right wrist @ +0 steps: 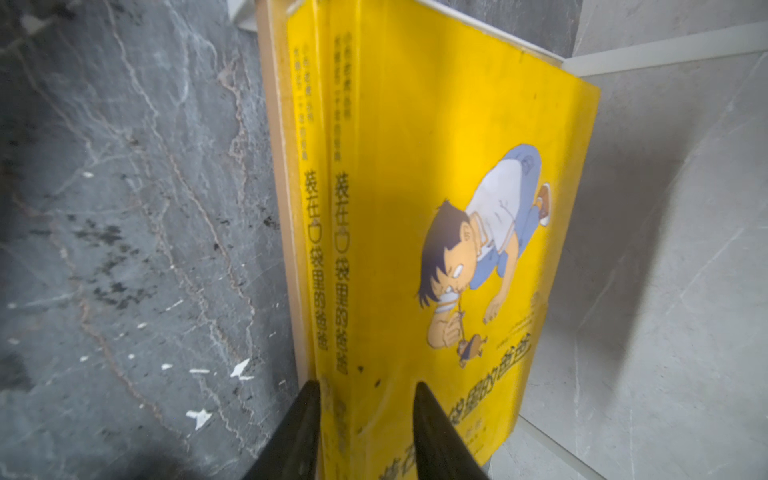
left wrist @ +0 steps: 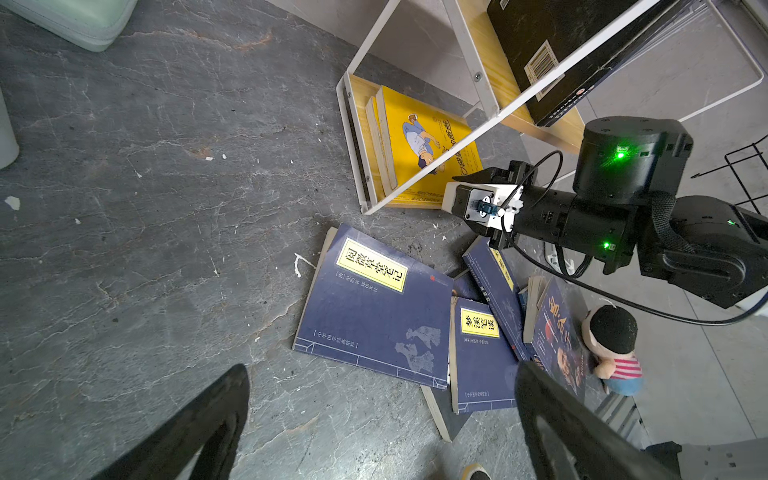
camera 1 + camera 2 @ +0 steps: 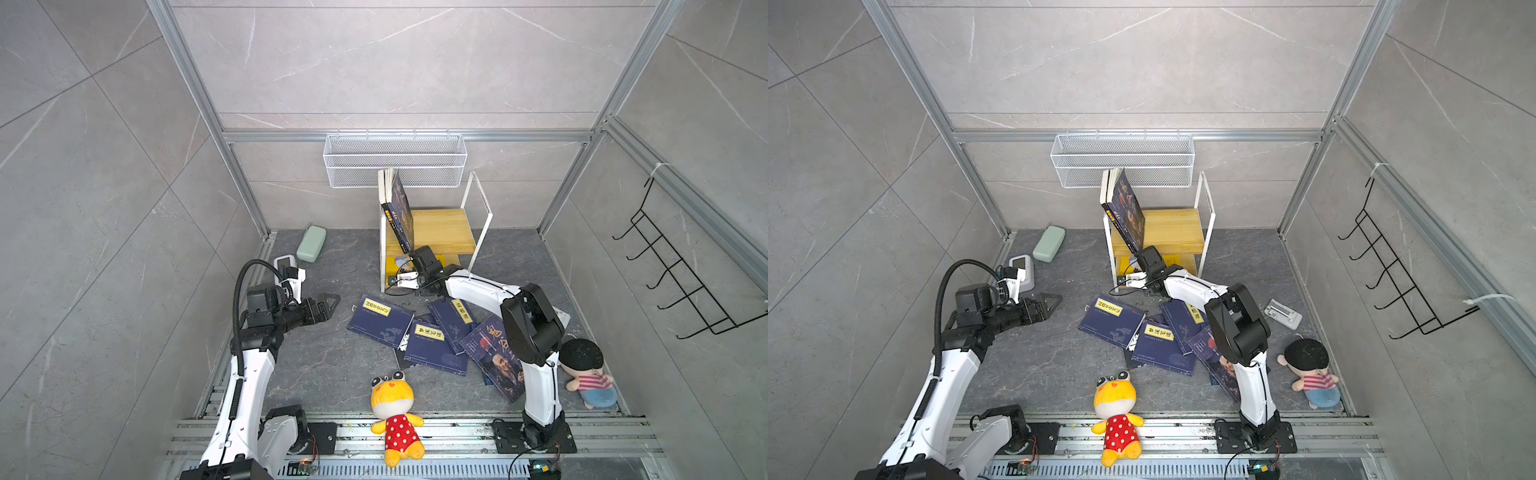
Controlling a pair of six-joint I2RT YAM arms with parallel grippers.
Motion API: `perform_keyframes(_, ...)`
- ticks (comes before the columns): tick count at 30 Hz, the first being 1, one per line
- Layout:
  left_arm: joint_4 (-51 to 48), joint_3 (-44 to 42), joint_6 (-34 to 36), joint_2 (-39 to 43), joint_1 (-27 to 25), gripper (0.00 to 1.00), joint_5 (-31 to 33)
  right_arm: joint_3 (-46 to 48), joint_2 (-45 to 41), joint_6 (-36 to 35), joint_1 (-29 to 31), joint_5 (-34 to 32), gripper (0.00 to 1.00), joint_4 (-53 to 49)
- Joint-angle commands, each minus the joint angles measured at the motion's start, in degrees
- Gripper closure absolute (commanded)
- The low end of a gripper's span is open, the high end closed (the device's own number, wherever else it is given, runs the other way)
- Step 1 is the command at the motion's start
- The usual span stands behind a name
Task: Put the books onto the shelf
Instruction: 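Lower the yellow book onto the lower shelf beside the other yellow book, then open the right gripper and draw it back from the shelved yellow book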
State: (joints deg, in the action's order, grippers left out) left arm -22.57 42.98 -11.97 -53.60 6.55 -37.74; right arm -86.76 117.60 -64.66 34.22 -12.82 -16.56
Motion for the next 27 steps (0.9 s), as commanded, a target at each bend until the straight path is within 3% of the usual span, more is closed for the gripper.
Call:
perform_keyframes(1, 1.68, 0.15, -0.47, 0.65, 0.32, 0.00, -1.20, 0.80, -4.30, 0.10, -1.21, 0.92, 0.63, -2.60)
perform_keyframes(7, 1.96, 0.07, -0.74, 0.61, 0.36, 0.00, -1.39, 2.99, -5.50, -1.76, -2.75, 0.17, 0.65, -1.43)
perform_keyframes(16, 1.44, 0.51, -0.52, 0.13, 0.30, 0.00, -1.23, 5.88, -5.92, -3.14, -3.67, 1.81, 0.61, -1.33)
perform_keyframes(27, 1.74, 0.35, -0.25, 0.06, -0.03, 0.00, -1.01, 6.99, -5.16, -4.16, -5.15, -0.10, 0.72, 1.97)
